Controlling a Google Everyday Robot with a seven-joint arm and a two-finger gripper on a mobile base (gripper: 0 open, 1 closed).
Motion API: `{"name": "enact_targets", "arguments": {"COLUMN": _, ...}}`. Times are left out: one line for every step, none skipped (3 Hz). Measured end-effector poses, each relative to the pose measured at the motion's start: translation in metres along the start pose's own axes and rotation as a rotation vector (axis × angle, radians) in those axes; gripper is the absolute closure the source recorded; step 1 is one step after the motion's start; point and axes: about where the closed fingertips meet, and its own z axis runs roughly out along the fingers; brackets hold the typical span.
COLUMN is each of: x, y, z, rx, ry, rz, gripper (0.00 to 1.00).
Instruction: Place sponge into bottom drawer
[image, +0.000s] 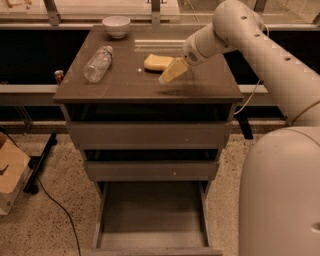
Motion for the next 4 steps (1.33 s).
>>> {"name": "enact_targets", "arguments": {"x": -0.004, "y": 0.0, "z": 0.027, "rx": -0.041, "ry": 0.006, "rz": 0.013, "gripper": 0.0}}
{"name": "enact_targets", "arguments": {"x": -0.005, "y": -0.002, "z": 0.048, "rx": -0.068, "ry": 0.018, "rz": 0.039, "gripper": 0.0}}
{"name": "enact_targets", "arguments": {"x": -0.004, "y": -0.009, "z": 0.054, "rx": -0.078, "ry": -0.003, "rz": 0.098, "gripper": 0.24}}
{"name": "enact_targets", "arguments": {"x": -0.005, "y": -0.012, "z": 0.052, "rx": -0.078, "ry": -0.016, "rz": 0.119, "gripper": 0.46}}
